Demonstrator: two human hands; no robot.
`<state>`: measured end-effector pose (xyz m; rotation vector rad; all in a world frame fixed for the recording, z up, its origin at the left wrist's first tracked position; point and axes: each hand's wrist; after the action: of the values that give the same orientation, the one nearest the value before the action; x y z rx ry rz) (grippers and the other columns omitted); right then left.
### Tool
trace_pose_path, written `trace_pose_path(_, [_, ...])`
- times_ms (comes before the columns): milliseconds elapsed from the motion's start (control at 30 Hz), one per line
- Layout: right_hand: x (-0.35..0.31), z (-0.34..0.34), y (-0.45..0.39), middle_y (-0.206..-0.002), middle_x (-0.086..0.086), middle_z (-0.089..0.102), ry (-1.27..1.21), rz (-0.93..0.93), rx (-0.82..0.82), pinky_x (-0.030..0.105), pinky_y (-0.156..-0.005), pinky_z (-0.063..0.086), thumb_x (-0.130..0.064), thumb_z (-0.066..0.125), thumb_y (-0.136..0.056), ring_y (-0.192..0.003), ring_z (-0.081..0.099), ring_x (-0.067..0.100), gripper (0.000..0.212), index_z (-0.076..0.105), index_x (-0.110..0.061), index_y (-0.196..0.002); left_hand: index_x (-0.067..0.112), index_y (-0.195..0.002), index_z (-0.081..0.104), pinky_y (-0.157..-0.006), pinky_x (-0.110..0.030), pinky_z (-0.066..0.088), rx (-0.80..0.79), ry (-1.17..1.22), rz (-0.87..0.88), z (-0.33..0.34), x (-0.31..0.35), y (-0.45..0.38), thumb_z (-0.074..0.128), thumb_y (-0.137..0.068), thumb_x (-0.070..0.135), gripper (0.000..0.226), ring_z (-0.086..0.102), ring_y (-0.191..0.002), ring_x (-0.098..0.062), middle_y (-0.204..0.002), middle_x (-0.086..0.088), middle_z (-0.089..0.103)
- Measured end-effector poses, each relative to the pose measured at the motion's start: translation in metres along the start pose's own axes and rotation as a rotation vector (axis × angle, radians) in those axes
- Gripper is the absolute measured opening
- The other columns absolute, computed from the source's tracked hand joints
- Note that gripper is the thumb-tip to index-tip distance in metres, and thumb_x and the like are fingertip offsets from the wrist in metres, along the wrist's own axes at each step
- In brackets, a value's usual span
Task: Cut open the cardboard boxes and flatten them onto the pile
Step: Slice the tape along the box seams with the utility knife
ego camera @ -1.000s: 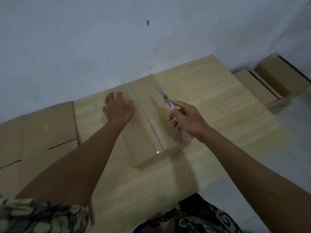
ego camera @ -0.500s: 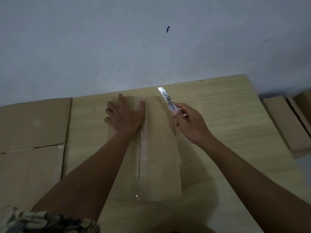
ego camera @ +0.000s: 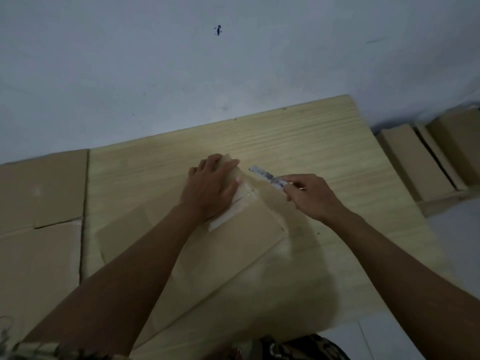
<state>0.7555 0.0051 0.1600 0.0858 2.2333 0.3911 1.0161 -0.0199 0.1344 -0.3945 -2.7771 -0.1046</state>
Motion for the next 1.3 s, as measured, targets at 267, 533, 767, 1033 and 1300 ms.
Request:
trace_pose_path(267, [0.028, 0.002, 0.037, -0.067, -0.019, 0.069, -0.011, 0.006, -0.041, 0.034, -0.063, 0.052, -0.024, 0.058, -0.095, -0.058, 0.061, 0.0, 0.028, 0.076, -0.034, -0.114, 0.016, -0.153, 0.038, -0.105, -0.048, 0.036, -0.014, 0.018, 0.058, 0.005, 0.013, 0.011, 0.038, -0.097, 0.054, 0.067, 0.045, -0.133, -0.031, -0.152, -0.009, 0.043])
trace_pose_path(533, [0.028, -0.013, 0.013, -0.071, -0.013, 0.071, 0.009, -0.081, -0.164, 0.038, -0.061, 0.054, -0.026, 0.057, -0.095, -0.057, 0.061, 0.007, 0.03, 0.075, -0.048, -0.106, 0.017, -0.15, 0.044, -0.105, -0.046, 0.037, -0.001, 0.043, -0.01, 0.009, 0.021, 0.01, 0.035, -0.1, 0.051, 0.061, 0.049, -0.132, -0.029, -0.149, -0.006, 0.051])
trace_pose_path(767, [0.029, -0.03, -0.014, -0.074, -0.013, 0.073, 0.07, -0.146, -0.326, 0.036, -0.062, 0.052, -0.029, 0.057, -0.095, -0.061, 0.065, 0.015, 0.027, 0.075, -0.041, -0.113, 0.016, -0.131, 0.057, -0.098, -0.046, 0.036, 0.04, -0.006, -0.221, 0.018, 0.036, 0.0, 0.03, -0.098, 0.055, 0.058, 0.056, -0.118, -0.032, -0.13, -0.008, 0.064])
trace_pose_path(1033, [0.02, -0.036, -0.035, -0.105, -0.013, 0.075, 0.206, -0.211, -0.452, 0.027, -0.072, 0.052, -0.037, 0.051, -0.094, -0.071, 0.064, -0.004, 0.035, 0.07, -0.043, -0.122, 0.013, -0.125, 0.059, -0.095, -0.045, 0.037, 0.03, -0.033, -0.271, 0.02, 0.036, -0.003, 0.021, -0.097, 0.061, 0.067, 0.057, -0.113, -0.032, -0.123, -0.01, 0.066])
trace_pose_path(1300, [0.012, -0.032, -0.035, -0.123, -0.021, 0.069, 0.261, -0.231, -0.504, 0.041, -0.09, 0.056, -0.045, 0.046, -0.088, -0.099, 0.067, 0.009, 0.039, 0.067, -0.049, -0.121, 0.013, -0.126, 0.058, -0.095, -0.046, 0.037, 0.012, -0.053, -0.258, 0.019, 0.038, -0.003, 0.02, -0.097, 0.059, 0.067, 0.056, -0.114, -0.032, -0.125, -0.009, 0.066])
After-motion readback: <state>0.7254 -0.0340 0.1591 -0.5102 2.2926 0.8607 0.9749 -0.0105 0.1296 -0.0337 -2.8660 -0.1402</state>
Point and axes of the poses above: each hand's wrist, its own y-axis away from the middle knuckle, its own z-axis out of the palm, x = y × z
